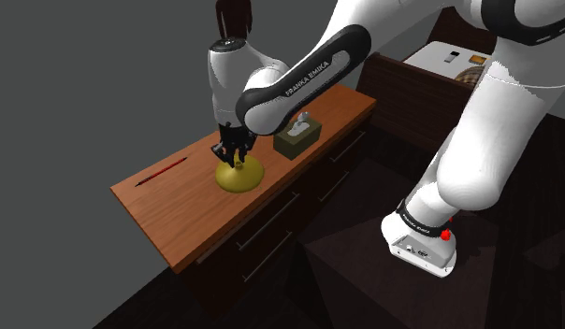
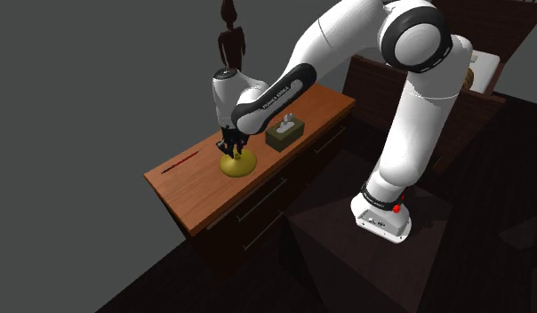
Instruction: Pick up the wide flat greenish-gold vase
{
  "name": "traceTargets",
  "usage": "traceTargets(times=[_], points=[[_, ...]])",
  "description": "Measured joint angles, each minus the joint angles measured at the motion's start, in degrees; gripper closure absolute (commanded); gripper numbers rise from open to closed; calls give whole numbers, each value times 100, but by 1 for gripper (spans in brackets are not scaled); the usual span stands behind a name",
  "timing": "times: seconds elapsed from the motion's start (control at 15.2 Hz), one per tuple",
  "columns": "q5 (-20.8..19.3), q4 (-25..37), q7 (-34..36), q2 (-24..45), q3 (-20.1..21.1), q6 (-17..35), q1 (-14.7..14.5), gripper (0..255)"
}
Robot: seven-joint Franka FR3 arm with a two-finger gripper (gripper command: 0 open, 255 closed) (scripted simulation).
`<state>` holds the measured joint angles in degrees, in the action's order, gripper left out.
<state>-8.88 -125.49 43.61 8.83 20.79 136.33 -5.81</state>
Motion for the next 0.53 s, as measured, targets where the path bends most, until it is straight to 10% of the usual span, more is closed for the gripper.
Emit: traceTargets(times=[0.53], points=[[247, 178, -188, -382, 46, -523, 34, 255]])
